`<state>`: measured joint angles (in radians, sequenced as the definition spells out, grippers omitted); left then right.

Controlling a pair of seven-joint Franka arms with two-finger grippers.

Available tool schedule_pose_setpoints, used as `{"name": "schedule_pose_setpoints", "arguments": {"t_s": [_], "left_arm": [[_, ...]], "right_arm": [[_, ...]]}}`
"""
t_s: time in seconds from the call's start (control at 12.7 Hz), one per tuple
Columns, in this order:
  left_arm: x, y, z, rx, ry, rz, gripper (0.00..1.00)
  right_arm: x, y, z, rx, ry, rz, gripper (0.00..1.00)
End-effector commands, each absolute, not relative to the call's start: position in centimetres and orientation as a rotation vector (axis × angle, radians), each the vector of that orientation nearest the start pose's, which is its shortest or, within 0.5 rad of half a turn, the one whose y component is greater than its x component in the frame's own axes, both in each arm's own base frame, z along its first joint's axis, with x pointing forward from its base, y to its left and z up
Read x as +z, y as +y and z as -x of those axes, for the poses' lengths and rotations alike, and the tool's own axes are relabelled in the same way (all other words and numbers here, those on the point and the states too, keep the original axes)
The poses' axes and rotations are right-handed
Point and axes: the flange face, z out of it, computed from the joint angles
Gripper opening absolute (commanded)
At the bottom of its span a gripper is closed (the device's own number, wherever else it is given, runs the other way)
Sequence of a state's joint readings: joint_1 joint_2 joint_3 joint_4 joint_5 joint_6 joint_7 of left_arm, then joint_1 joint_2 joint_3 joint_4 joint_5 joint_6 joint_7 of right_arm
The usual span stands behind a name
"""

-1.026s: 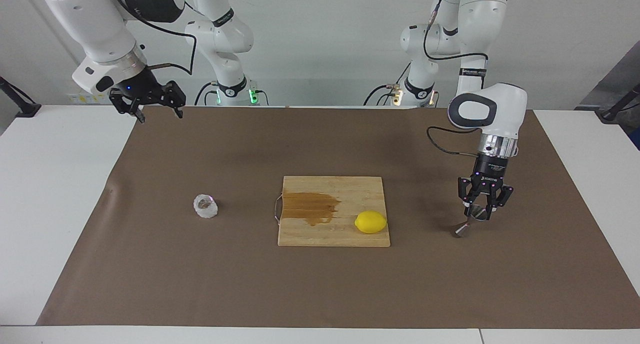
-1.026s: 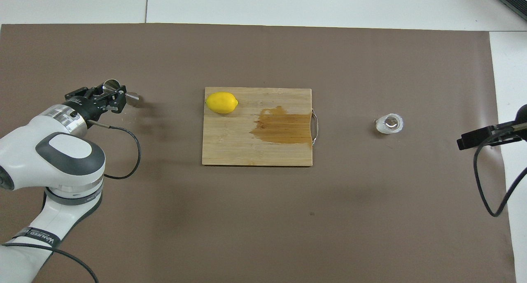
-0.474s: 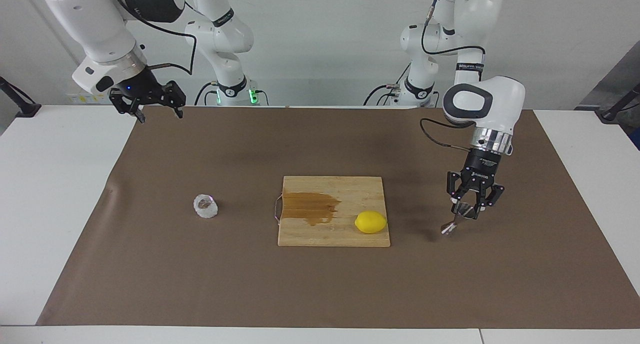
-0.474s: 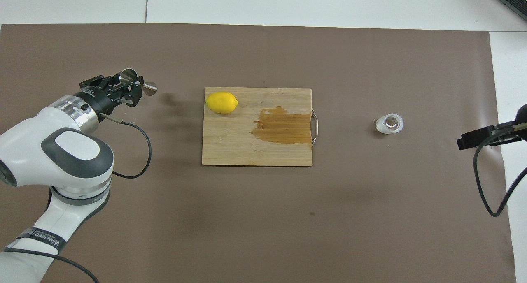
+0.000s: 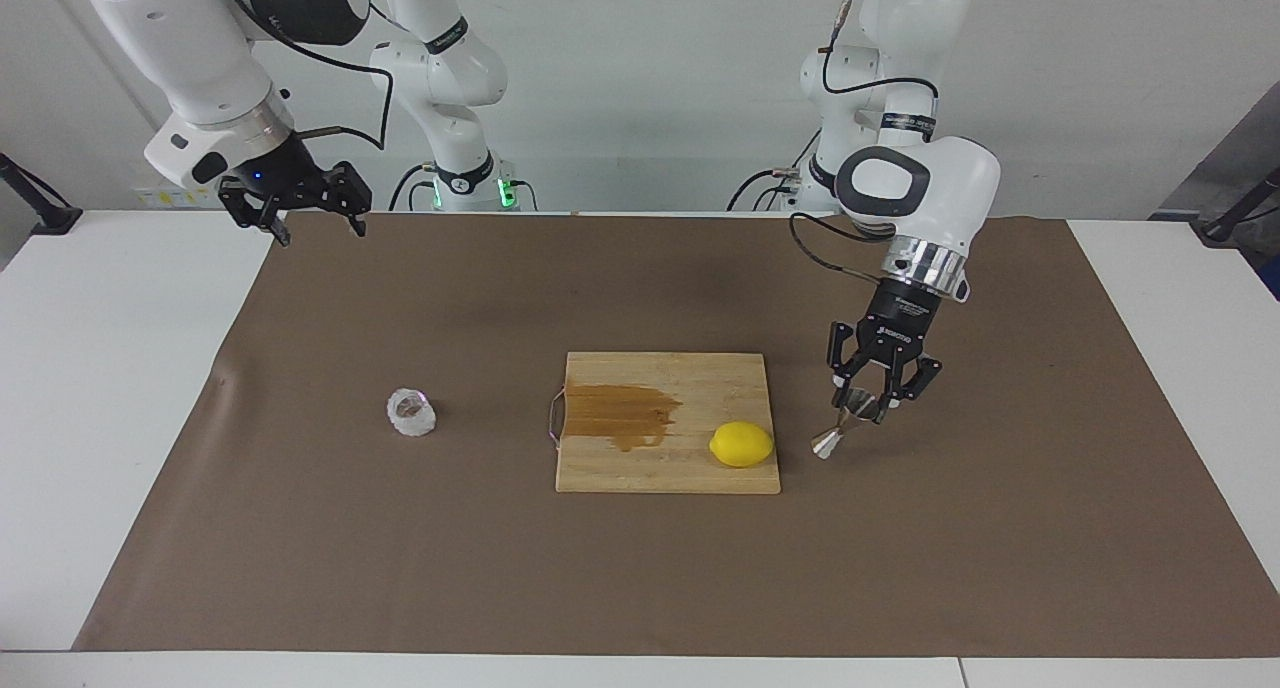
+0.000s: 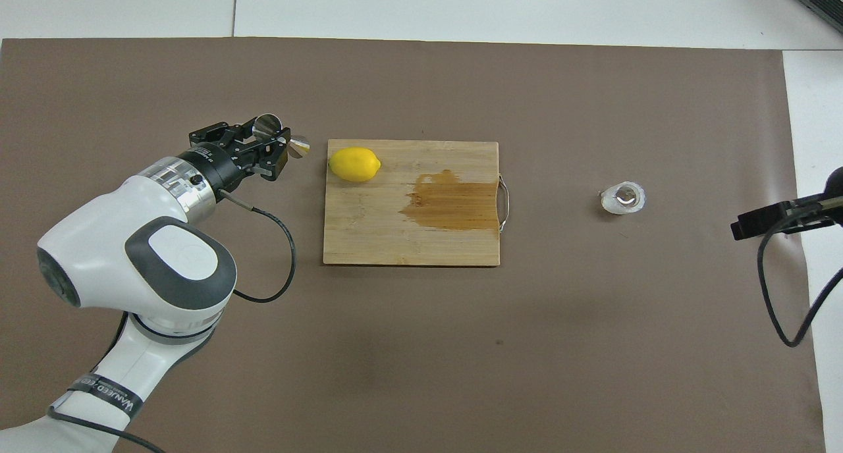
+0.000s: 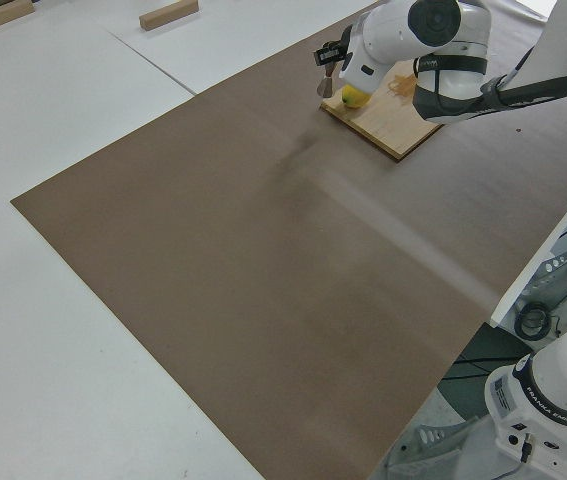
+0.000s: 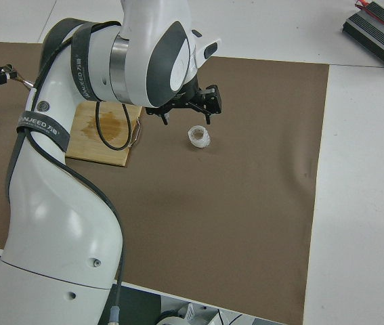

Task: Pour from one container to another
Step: 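Lift the metal cup with the left gripper over the wooden board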

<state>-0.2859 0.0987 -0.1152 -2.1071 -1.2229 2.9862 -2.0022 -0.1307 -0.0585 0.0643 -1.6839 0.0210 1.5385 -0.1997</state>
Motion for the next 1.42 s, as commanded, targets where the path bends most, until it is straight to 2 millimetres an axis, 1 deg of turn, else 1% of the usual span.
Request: {"name": "schedule_pose_setpoints", "arguments": {"t_s": [0.0,0.08,0.39,0.63,0.71,0.87,0.95,1.03,1.11,1.18,1.26,1.34], "left_arm": [[44.5,-19.4,-55.5,-0.488,2.206,-0.45,0.0],[44.5,-20.6,-55.1,-0.499,2.207,-0.455,0.0],[44.8,-27.4,-52.0,-0.512,2.168,-0.572,0.0],[45.4,-30.4,-50.7,-0.54,2.142,-0.639,0.0],[45.5,-31.2,-50.2,-0.548,2.138,-0.655,0.0],[45.5,-32.4,-50.0,-0.562,2.13,-0.672,0.0],[44.8,-33.5,-49.6,-0.568,2.136,-0.698,0.0],[44.6,-35.2,-50.1,-0.56,2.118,-0.734,0.0],[44.0,-37.0,-50.5,-0.555,2.107,-0.757,0.0],[43.5,-38.3,-50.0,-0.553,2.101,-0.775,0.0],[42.8,-38.8,-49.8,-0.536,2.103,-0.794,0.0],[42.0,-39.8,-49.4,-0.523,2.099,-0.831,0.0]], "right_arm": [[60.5,-3.3,-52.5,0.132,-0.172,3.086,1.0],[60.5,-3.3,-52.5,0.132,-0.172,3.086,1.0],[60.5,-3.3,-52.5,0.132,-0.172,3.086,1.0],[60.5,-3.3,-52.5,0.132,-0.172,3.086,1.0],[60.5,-3.3,-52.5,0.132,-0.172,3.086,1.0],[60.5,-3.3,-52.5,0.132,-0.172,3.086,1.0],[60.5,-3.3,-52.5,0.132,-0.172,3.086,1.0],[60.5,-3.3,-52.5,0.132,-0.172,3.086,1.0],[60.5,-3.3,-52.5,0.132,-0.172,3.086,1.0],[60.5,-3.3,-52.5,0.132,-0.172,3.086,1.0],[60.5,-3.3,-52.5,0.132,-0.172,3.086,1.0],[60.5,-3.3,-52.5,0.132,-0.172,3.086,1.0]]}}
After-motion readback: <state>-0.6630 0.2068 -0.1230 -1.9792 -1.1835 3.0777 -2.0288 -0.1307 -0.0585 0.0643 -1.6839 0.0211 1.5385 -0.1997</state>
